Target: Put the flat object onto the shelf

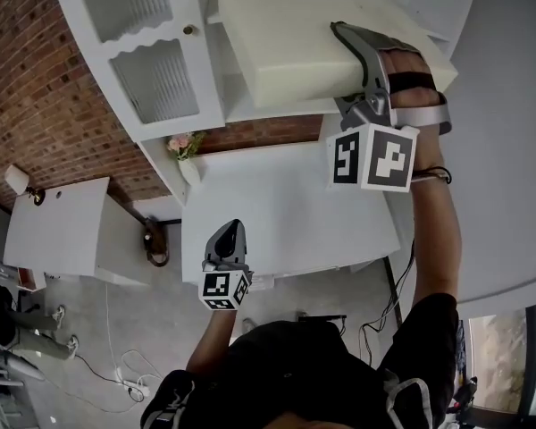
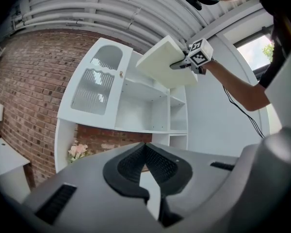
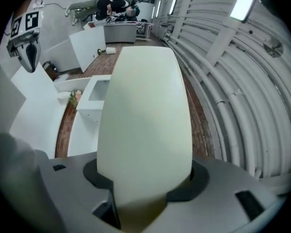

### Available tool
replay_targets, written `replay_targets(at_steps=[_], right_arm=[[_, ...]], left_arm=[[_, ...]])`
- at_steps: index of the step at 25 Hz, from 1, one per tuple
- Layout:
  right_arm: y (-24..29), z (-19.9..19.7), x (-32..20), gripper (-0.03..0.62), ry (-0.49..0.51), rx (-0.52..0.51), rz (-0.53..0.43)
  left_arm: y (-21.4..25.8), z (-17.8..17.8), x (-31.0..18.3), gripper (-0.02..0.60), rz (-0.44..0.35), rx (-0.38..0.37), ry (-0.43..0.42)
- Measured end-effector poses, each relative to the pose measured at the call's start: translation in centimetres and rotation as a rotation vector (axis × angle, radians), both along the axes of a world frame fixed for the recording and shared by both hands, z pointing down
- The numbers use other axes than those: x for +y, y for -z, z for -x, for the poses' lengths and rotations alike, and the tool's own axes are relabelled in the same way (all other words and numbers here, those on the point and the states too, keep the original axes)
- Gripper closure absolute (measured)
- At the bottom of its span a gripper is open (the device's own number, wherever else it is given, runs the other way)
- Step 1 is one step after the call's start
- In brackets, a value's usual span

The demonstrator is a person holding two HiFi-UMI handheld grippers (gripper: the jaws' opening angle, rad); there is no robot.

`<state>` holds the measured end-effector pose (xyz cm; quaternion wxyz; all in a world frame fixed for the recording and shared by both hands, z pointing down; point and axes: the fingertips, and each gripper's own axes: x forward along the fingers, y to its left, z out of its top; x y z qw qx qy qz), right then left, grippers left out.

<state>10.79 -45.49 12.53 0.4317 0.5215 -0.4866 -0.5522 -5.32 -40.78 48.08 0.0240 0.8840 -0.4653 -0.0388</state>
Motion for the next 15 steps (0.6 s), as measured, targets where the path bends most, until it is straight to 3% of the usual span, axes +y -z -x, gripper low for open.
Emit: replay_targets(at_steps=[7,15], right_arm=[[-0.2,-0.7,-7.8,0.318,-0.064,0.079,0.07],[-1.0,-1.3,-14.6,0.306,-0.092,0.052,0.125]], left_arm=[[2.5,1.0,-0.5,0.572,-0.036,-0.008,0.024],[2.2,1.9,-0.6,0.572,-0.017,-0.014,0.053]])
